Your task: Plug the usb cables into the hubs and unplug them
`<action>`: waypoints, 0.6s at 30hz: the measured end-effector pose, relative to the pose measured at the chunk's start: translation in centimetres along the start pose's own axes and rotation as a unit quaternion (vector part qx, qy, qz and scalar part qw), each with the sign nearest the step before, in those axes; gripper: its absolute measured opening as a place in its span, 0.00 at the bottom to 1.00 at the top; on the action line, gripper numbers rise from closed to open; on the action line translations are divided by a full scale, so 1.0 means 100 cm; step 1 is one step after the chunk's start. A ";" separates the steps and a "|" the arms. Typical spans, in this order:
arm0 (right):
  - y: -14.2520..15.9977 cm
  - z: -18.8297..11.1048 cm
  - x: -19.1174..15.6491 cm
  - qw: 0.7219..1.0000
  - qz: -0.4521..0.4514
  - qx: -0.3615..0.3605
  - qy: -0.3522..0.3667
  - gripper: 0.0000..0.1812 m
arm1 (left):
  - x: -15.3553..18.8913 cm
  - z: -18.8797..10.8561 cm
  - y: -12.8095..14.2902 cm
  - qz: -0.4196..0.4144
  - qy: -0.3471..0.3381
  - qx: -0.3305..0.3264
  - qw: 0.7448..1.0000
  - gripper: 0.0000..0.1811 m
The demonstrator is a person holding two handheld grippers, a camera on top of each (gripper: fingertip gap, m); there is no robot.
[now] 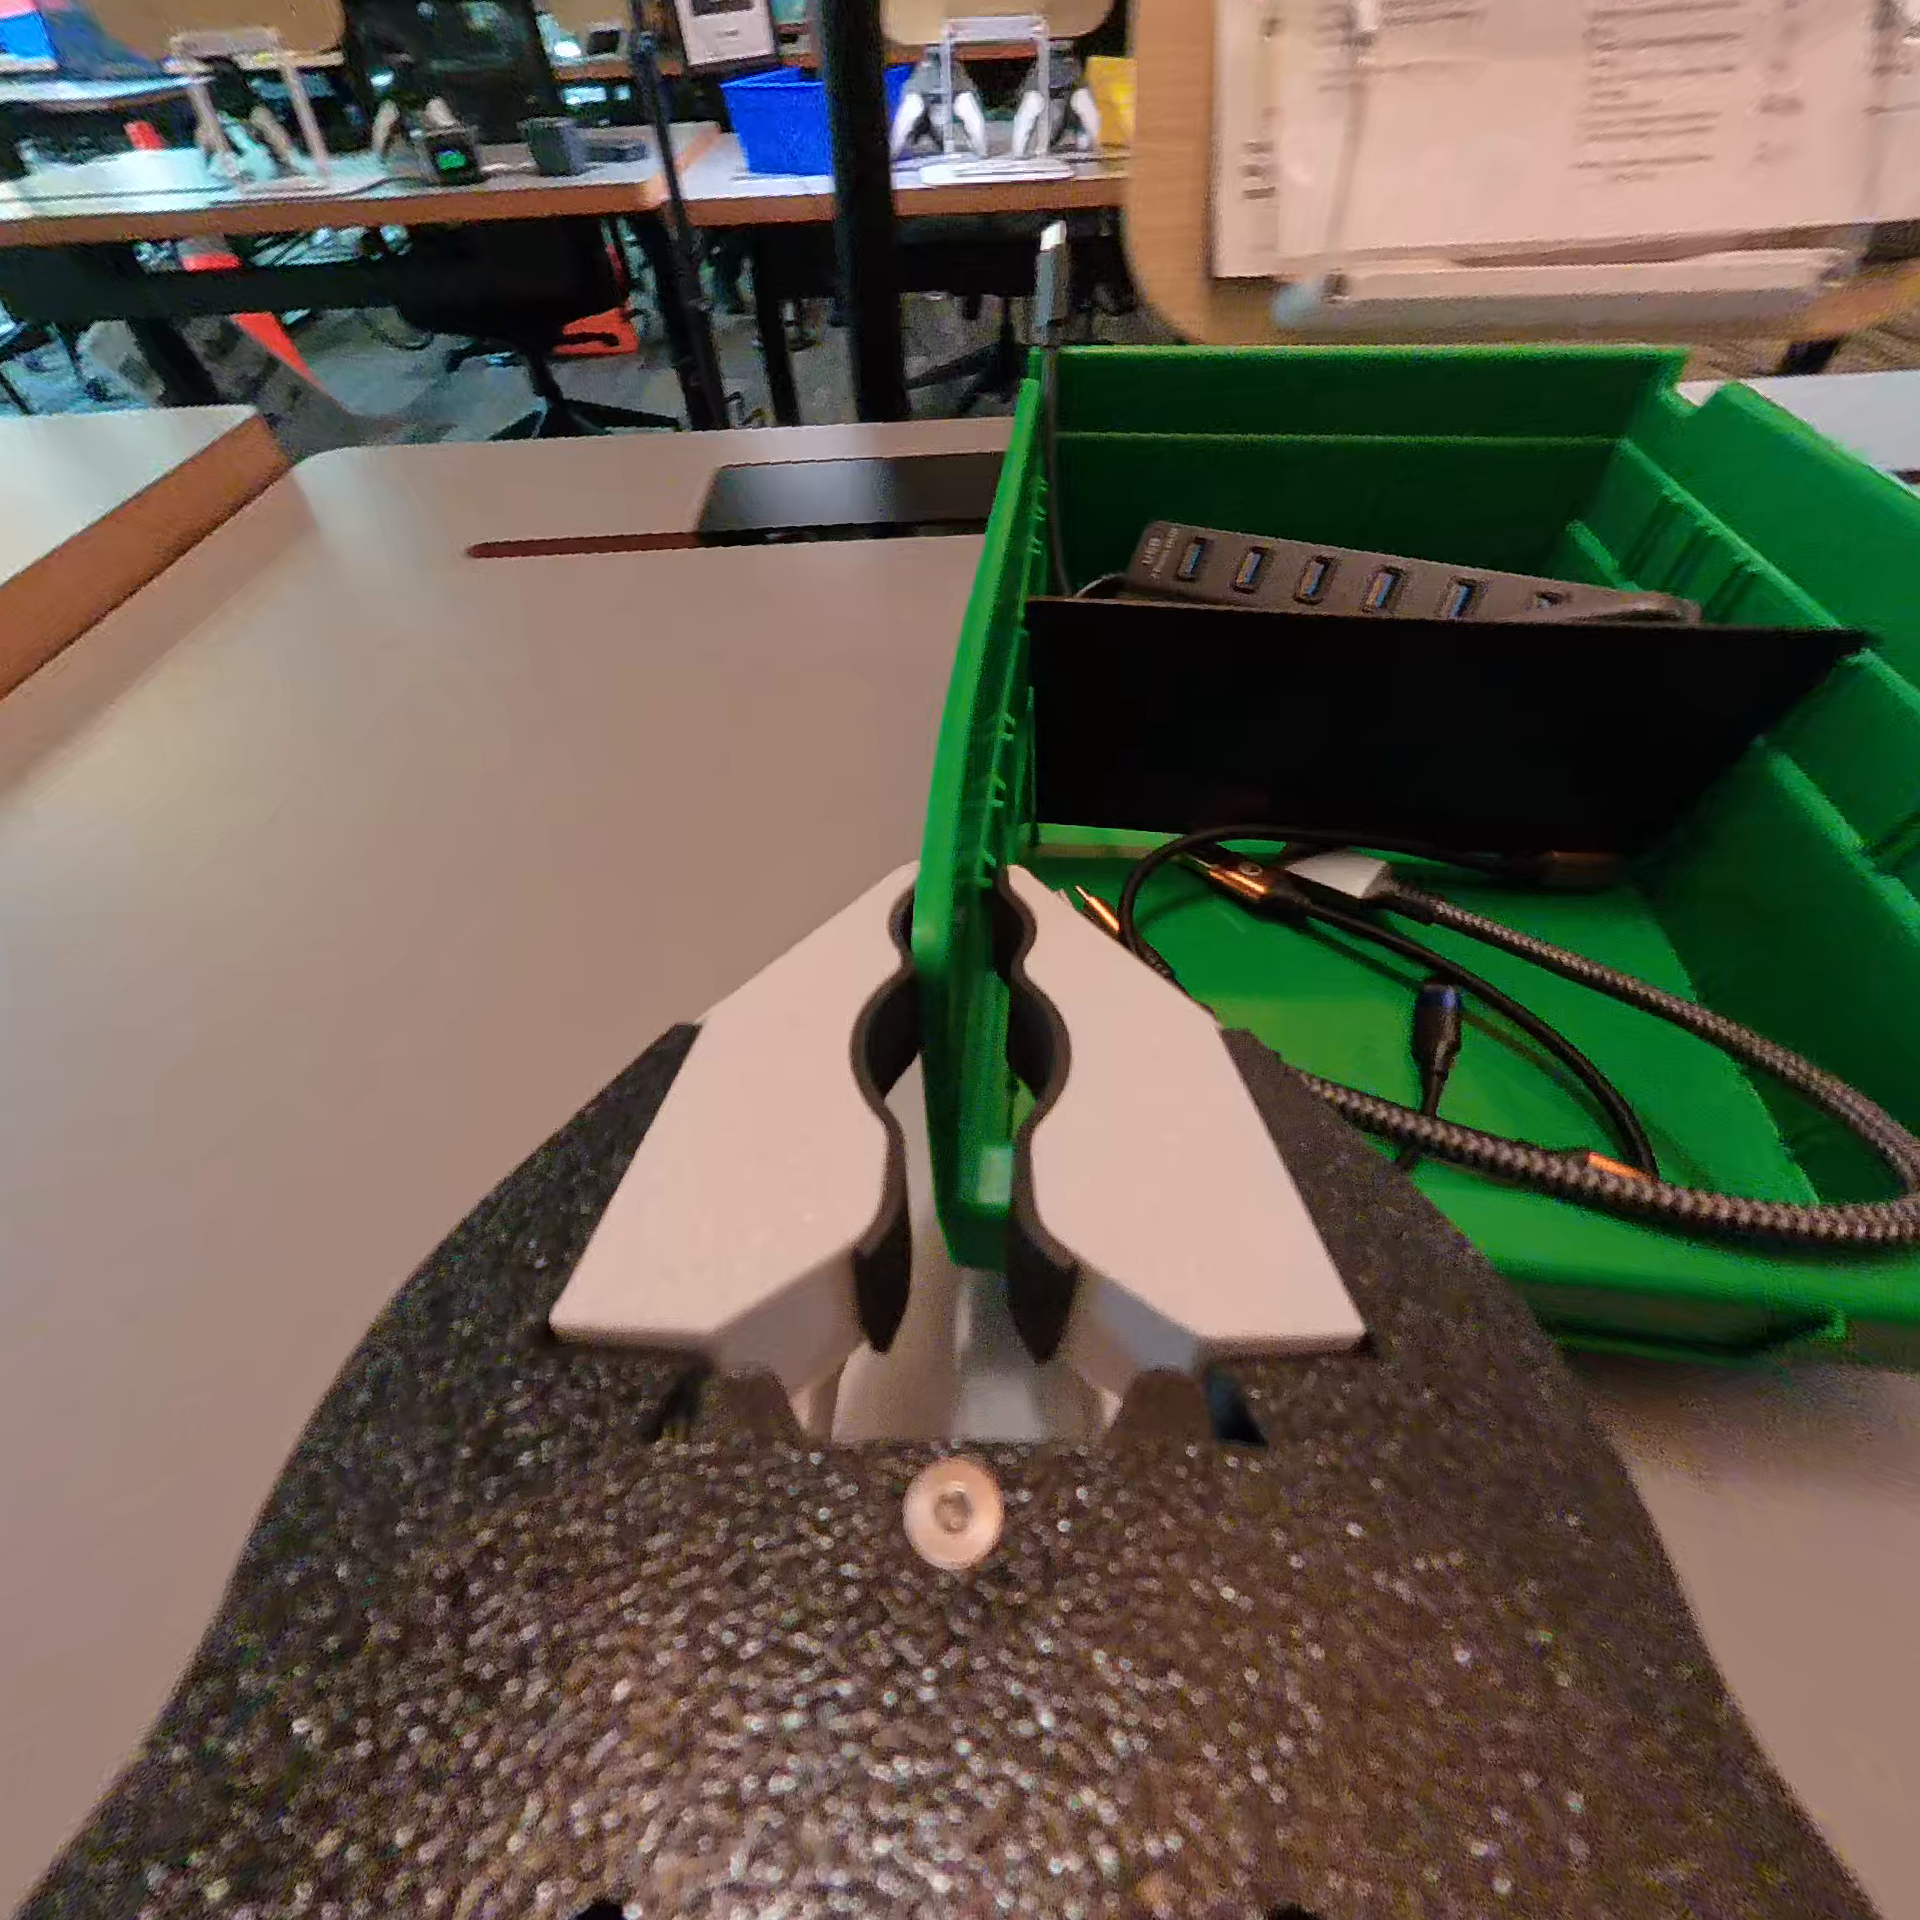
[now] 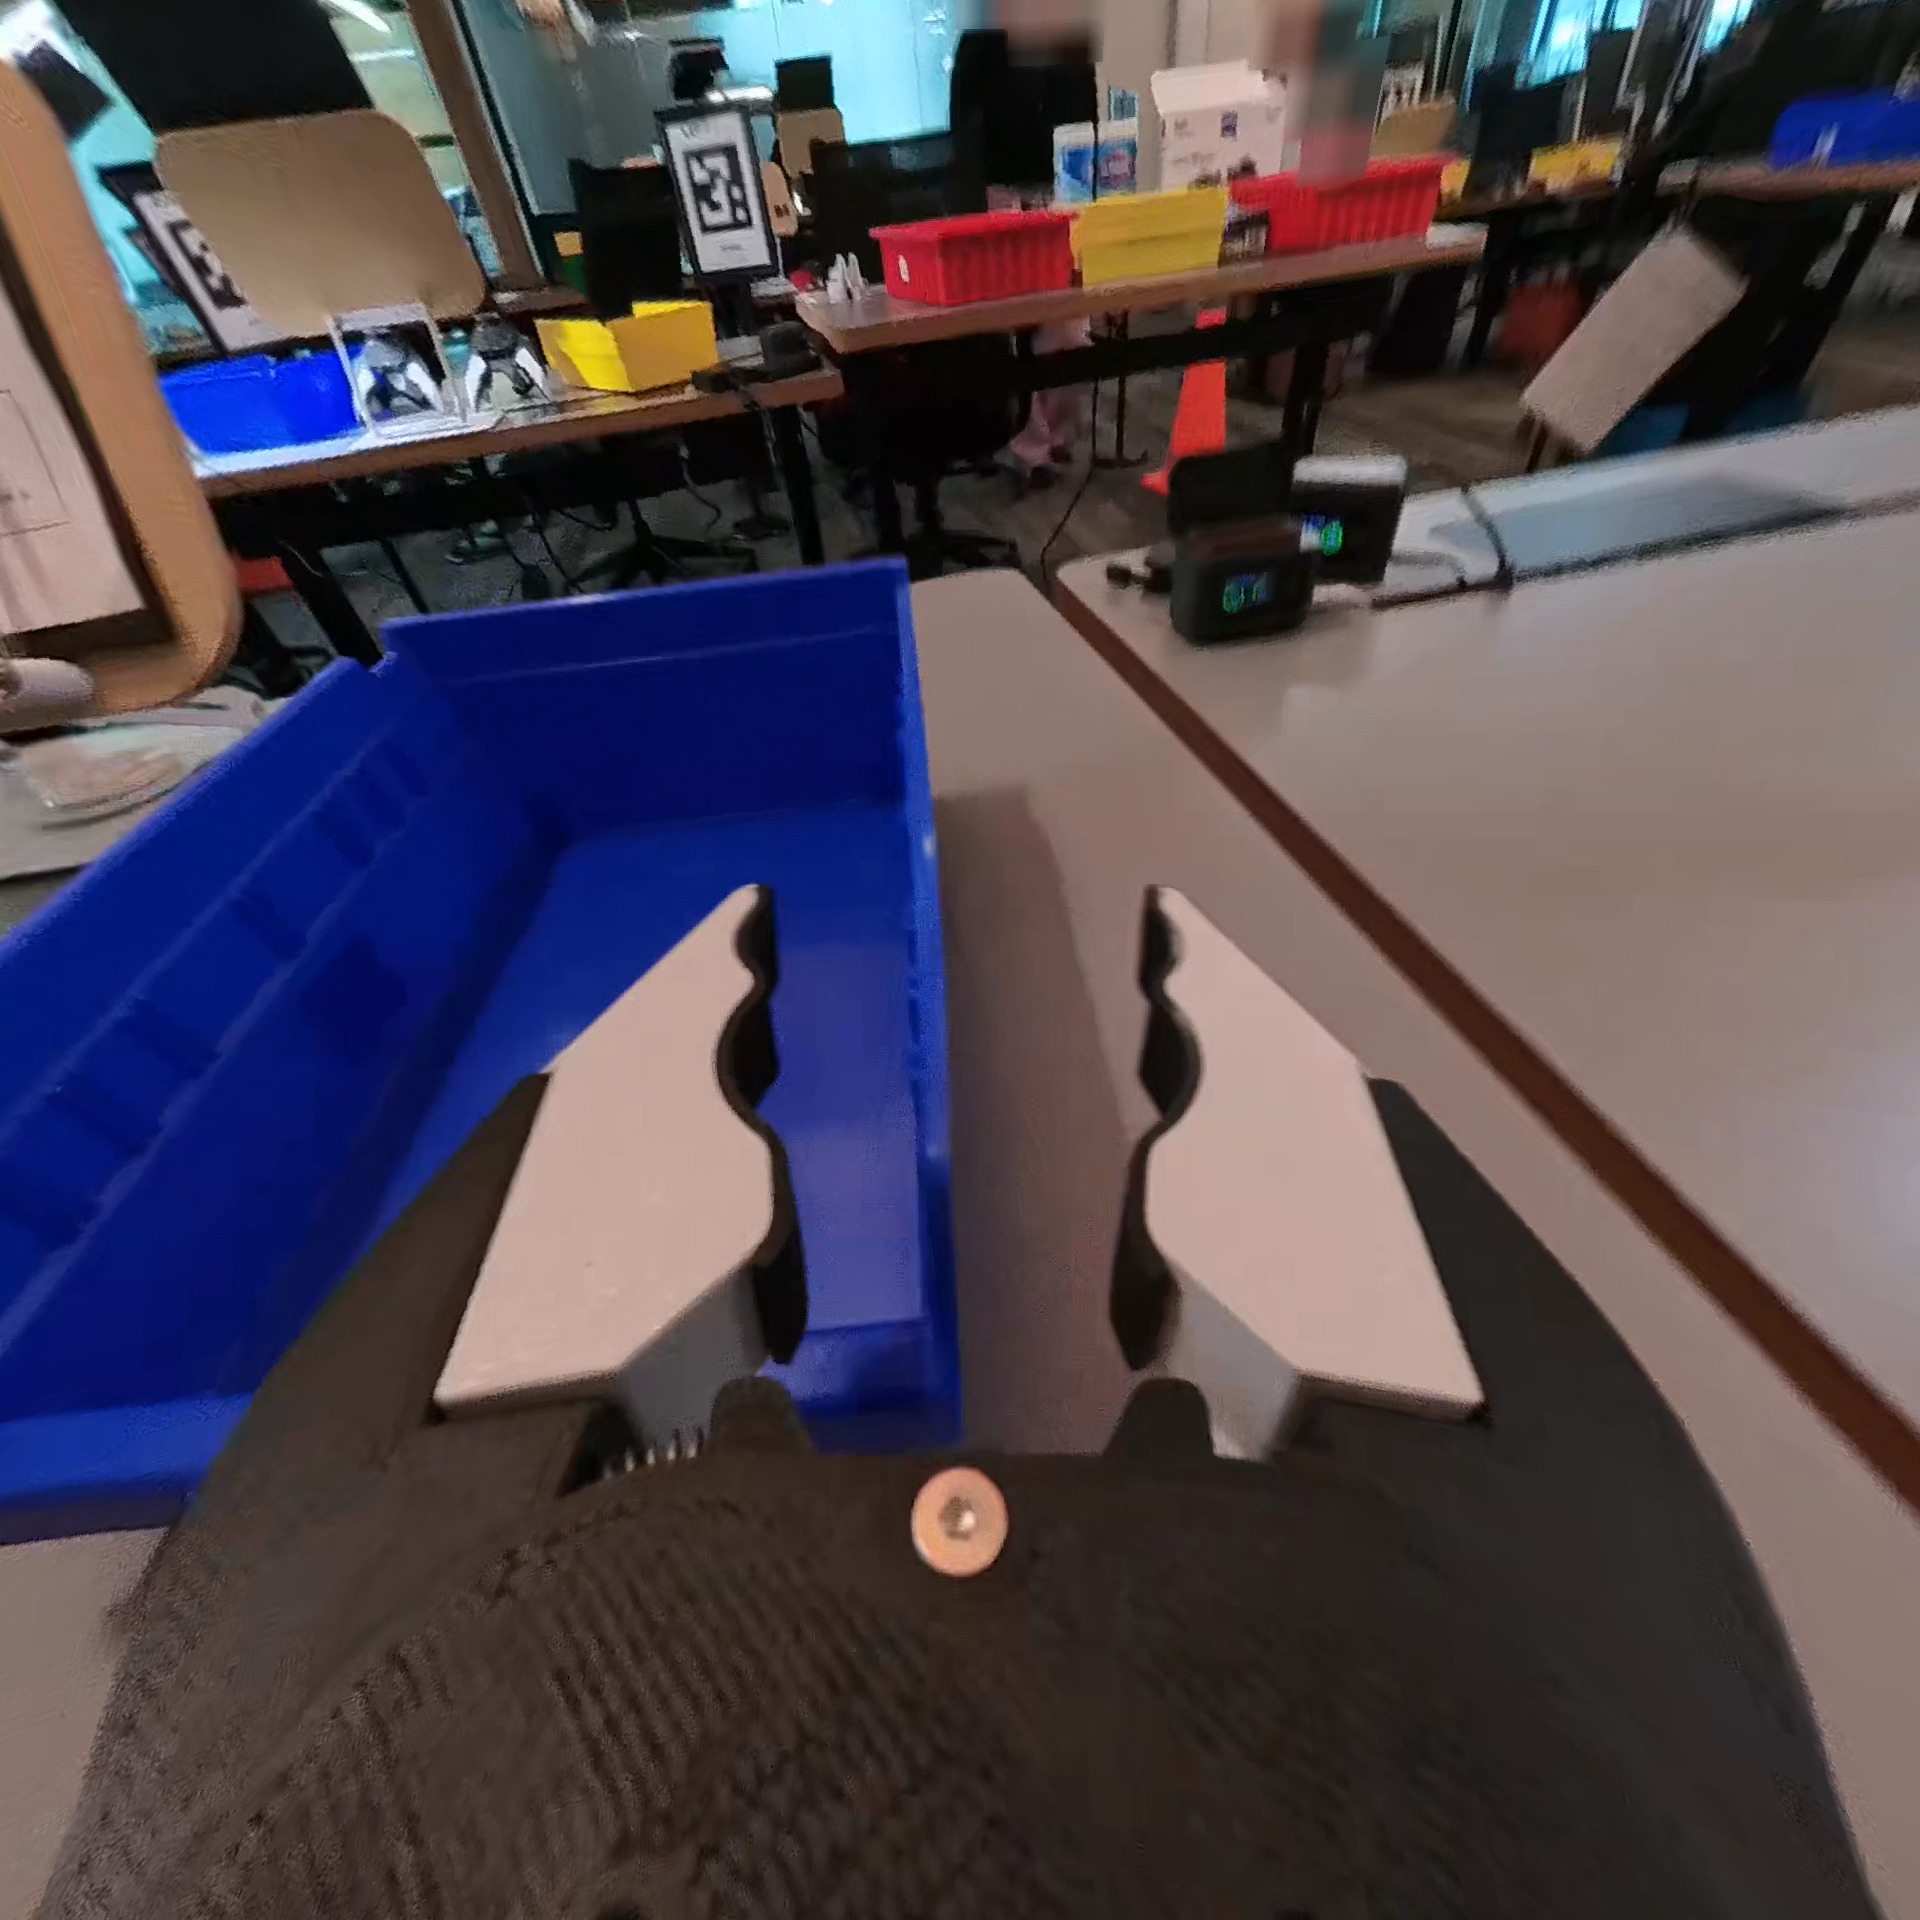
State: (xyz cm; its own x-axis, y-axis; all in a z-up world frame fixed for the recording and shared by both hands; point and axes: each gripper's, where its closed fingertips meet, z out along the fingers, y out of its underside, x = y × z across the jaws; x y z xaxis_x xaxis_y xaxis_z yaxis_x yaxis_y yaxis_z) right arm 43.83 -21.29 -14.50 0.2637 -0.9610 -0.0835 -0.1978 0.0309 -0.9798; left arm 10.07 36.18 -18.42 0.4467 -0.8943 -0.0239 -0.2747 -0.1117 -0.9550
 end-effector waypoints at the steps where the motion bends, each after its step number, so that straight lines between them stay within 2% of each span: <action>1: -0.011 -0.004 -0.008 1.000 -0.022 0.010 -0.006 0.43 | -0.014 0.002 0.000 -0.005 -0.009 -0.002 1.000 0.05; 3: -0.032 -0.015 -0.036 0.997 -0.052 0.036 -0.039 0.50 | -0.042 0.006 0.000 -0.007 -0.026 -0.009 1.000 0.06; 6: -0.062 -0.038 -0.107 0.983 -0.076 0.092 -0.137 0.50 | -0.081 0.013 -0.001 -0.024 -0.041 -0.017 0.999 0.07; 9: -0.065 -0.062 -0.189 0.956 -0.102 0.114 -0.252 0.50 | -0.119 0.021 -0.003 -0.033 -0.067 -0.024 0.997 0.07; 11: -0.050 -0.073 -0.240 0.934 -0.111 0.101 -0.324 0.54 | -0.138 0.029 -0.004 -0.033 -0.066 -0.022 0.997 0.07; 14: -0.008 -0.086 -0.307 0.901 -0.106 0.045 -0.419 0.57 | -0.161 0.038 -0.005 -0.027 -0.072 -0.046 0.996 0.07; 16: 0.019 -0.087 -0.333 0.891 -0.100 0.016 -0.444 0.56 | -0.168 0.039 -0.008 -0.005 -0.077 -0.075 0.994 0.10; 18: 0.040 -0.081 -0.342 0.889 -0.117 -0.001 -0.443 0.56 | -0.167 0.033 -0.032 0.036 -0.080 -0.059 0.994 0.13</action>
State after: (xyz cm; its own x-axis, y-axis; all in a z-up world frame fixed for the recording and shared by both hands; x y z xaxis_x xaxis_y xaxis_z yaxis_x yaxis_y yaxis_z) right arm 26.33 9.51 -14.10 0.9377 -0.3473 0.0117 -0.0404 -0.1425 -0.9890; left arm 6.30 52.96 -15.89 0.5499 -0.8222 -0.1469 -0.4049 -0.1085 -0.9079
